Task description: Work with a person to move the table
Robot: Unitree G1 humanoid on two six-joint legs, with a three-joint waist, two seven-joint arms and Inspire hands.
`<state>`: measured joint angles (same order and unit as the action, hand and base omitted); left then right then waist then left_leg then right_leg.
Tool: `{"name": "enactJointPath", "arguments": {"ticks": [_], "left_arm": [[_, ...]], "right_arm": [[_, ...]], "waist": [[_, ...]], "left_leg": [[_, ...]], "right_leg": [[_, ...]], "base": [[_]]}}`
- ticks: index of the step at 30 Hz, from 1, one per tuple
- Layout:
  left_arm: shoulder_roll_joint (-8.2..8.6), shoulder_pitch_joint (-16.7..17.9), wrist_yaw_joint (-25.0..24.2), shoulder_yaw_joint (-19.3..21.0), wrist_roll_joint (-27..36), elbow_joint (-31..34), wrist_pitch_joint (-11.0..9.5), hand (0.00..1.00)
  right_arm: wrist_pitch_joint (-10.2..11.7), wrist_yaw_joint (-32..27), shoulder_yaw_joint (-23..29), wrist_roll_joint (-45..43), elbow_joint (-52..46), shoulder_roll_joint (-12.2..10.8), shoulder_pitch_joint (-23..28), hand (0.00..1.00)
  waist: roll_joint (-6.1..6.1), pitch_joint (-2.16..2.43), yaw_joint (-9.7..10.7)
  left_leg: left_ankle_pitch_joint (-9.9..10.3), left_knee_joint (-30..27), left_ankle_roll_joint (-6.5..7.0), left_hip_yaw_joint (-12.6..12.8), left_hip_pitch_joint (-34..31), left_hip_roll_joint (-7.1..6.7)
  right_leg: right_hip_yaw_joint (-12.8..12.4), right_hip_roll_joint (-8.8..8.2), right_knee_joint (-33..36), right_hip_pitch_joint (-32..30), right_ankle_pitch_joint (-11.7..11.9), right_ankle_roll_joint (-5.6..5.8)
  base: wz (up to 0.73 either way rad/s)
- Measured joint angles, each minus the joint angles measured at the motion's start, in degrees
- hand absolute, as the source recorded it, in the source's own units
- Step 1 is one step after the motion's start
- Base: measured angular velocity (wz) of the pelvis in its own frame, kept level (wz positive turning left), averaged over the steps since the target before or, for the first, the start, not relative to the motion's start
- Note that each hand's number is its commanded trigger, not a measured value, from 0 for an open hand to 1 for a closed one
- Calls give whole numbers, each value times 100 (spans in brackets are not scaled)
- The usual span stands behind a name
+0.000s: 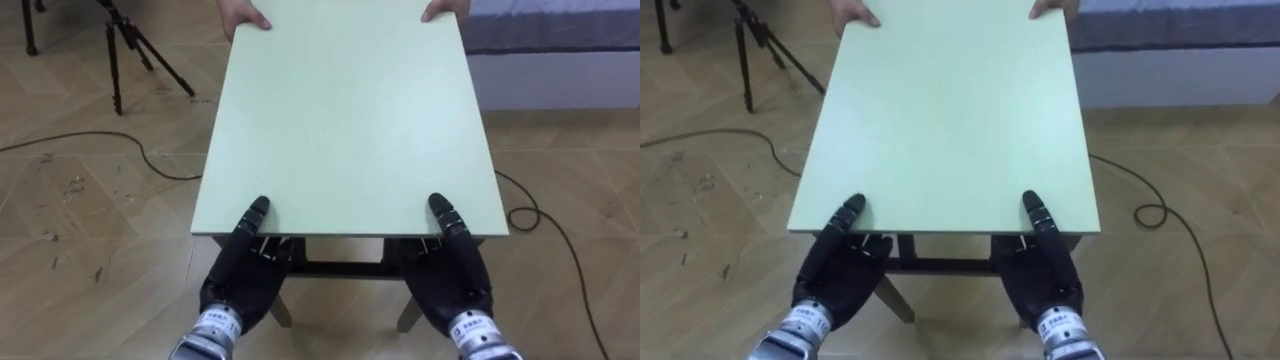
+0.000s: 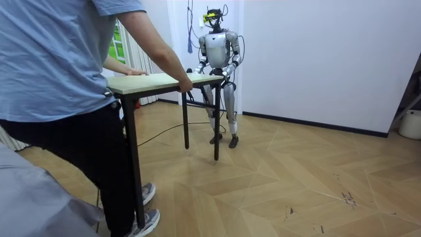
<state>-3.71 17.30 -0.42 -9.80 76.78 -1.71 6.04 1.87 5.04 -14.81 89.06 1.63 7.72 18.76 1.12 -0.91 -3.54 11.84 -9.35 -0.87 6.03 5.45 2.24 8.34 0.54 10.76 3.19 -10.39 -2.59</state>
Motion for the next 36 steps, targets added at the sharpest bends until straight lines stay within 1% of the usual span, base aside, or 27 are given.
{"name": "enactJointPath", "arguments": {"ticks": [2, 3, 5, 8, 10, 14, 18, 19, 22, 23, 24, 25, 26, 27, 28, 29, 30, 31, 32, 33, 34, 35, 36], "left_arm": [[-47, 139, -10, -56, 0, 131, -74, 100], [-46, 150, -14, -75, -9, 137, -100, 100], [-36, 154, -19, -176, -43, 145, -243, 100], [-6, 153, -19, -233, -77, 151, -346, 100], [-12, 153, -19, -276, -78, 151, -373, 100], [-24, 198, -43, -382, -90, 168, -497, 100], [-29, 234, -63, -400, -97, 173, -504, 100], [-31, 233, -63, -407, -99, 173, -509, 100], [-48, 227, -77, -512, -106, 172, -661, 100], [-77, 230, -98, -526, -95, 172, -669, 100], [-94, 231, -107, -533, -88, 172, -670, 100], [-117, 233, -122, -567, -83, 172, -706, 100], [-96, 227, -134, -578, -94, 172, -723, 100], [-93, 225, -138, -601, -92, 172, -747, 100], [-100, 218, -139, -624, -83, 172, -779, 100], [-110, 220, -139, -633, -82, 172, -778, 100], [-129, 220, -139, -634, -81, 172, -778, 100], [-166, 223, -139, -656, -69, 170, -778, 100], [-174, 229, -140, -659, -53, 170, -782, 100], [-175, 242, -144, -659, -14, 170, -784, 100], [-201, 307, -156, -672, 12, 170, -783, 100], [-202, 433, -219, -695, 57, 171, -784, 100], [-226, 482, -258, -711, 131, 173, -782, 100]], "right_arm": [[-2, 22, -27, 1, -52, 11, 79, 100], [-2, 23, -28, 1, -64, 12, 92, 100], [36, 23, -28, -6, -90, -2, 118, 100], [92, 23, -30, -37, -95, -46, 121, 100], [128, 50, -32, -36, -95, -43, 151, 100], [240, 172, -84, -39, -114, -27, 236, 100], [280, 190, -129, 63, -134, -20, 311, 100], [341, 190, -169, 82, -134, -15, 322, 100], [525, 205, -320, 103, -155, 65, 323, 100], [605, 214, -381, 150, -157, 100, 327, 100], [634, 220, -395, 196, -157, 103, 328, 100], [655, 225, -426, 245, -157, 120, 332, 100], [670, 228, -426, 239, -156, 112, 335, 100], [676, 228, -426, 236, -156, 103, 334, 100], [696, 229, -425, 242, -156, 101, 333, 100], [706, 229, -424, 244, -156, 154, 336, 100], [701, 228, -430, 246, -153, 161, 337, 100], [692, 226, -434, 250, -144, 147, 368, 100], [694, 230, -429, 243, -145, 105, 406, 100], [687, 232, -429, 240, -144, 93, 423, 100], [664, 232, -430, 233, -144, 91, 460, 100], [619, 235, -428, 215, -147, 114, 494, 100], [612, 252, -429, 186, -149, 124, 510, 100]], "waist": [[3, -1, 6], [3, -1, 5], [11, 0, 6], [24, 4, 15], [26, 5, 17], [46, 15, 15], [43, 14, 18], [42, 15, 21], [17, 18, 14], [1, 18, 13], [-13, 11, 13], [-45, 12, 9], [-80, 22, -24], [-94, 24, -34], [-97, 25, -64], [-79, 25, -150], [-77, 24, -194], [-61, 33, -262], [-55, 33, -290], [-53, 32, -303], [-13, 12, -345], [99, 43, -341], [142, 65, -297]], "left_leg": [[0, -1, 0, 5, -19, 0], [0, -1, 0, 7, -26, -1], [1, -9, -1, 5, -69, -8], [2, -42, -2, 2, -101, -12], [2, -91, -2, -8, -143, -15], [1, -217, -1, -9, -286, -17], [1, -241, -1, -9, -303, -13], [1, -251, -1, -9, -318, -10], [2, -463, -2, -6, -499, -4], [4, -583, -6, -8, -584, 3], [5, -650, -7, -8, -623, 7], [22, -833, -36, -12, -723, 25], [40, -1176, -65, -35, -927, 62], [40, -1384, -65, -61, -1052, 99], [40, -1872, -66, -160, -1310, 118], [32, -2374, -79, -157, -1543, 222], [8, -2629, -112, -166, -1661, 272], [-82, -3120, -251, -197, -1911, 401], [-185, -3501, -341, -190, -2125, 533], [-233, -3685, -343, -178, -2203, 595], [-353, -4317, -310, -130, -2252, 692], [-540, -5082, -280, -141, -2173, 768], [-633, -5312, -272, -129, -2101, 773]], "right_leg": [[14, 0, 0, -9, 0, 0], [28, -3, 0, -14, 0, 0], [64, -10, 2, -29, 0, 0], [85, -21, 20, -36, 1, -3], [110, -31, 22, -52, 2, -4], [113, -35, 135, -214, 5, -10], [111, -43, 179, -224, 0, -14], [113, -45, 185, -227, 0, -16], [116, -33, 279, -369, 3, -27], [114, -35, 328, -417, -2, -37], [114, -37, 351, -431, -3, -38], [107, -34, 429, -482, -23, -69], [103, -28, 533, -570, -43, -100], [101, -19, 566, -603, -49, -112], [104, 10, 617, -647, -61, -151], [97, 73, 638, -661, -55, -223], [90, 82, 630, -673, -65, -259], [104, 173, 636, -724, -72, -333], [124, 250, 636, -750, -79, -411], [134, 280, 649, -761, -81, -455], [158, 327, 736, -761, -135, -566], [238, 380, 819, -780, -167, -608], [276, 401, 854, -819, -174, -619]], "base": [[2], [5], [6], [1], [5], [1], [0], [0], [0], [0], [0], [0], [0], [0], [-12], [-18], [-24], [-16], [-10], [-18], [-28], [-21], [13]]}}
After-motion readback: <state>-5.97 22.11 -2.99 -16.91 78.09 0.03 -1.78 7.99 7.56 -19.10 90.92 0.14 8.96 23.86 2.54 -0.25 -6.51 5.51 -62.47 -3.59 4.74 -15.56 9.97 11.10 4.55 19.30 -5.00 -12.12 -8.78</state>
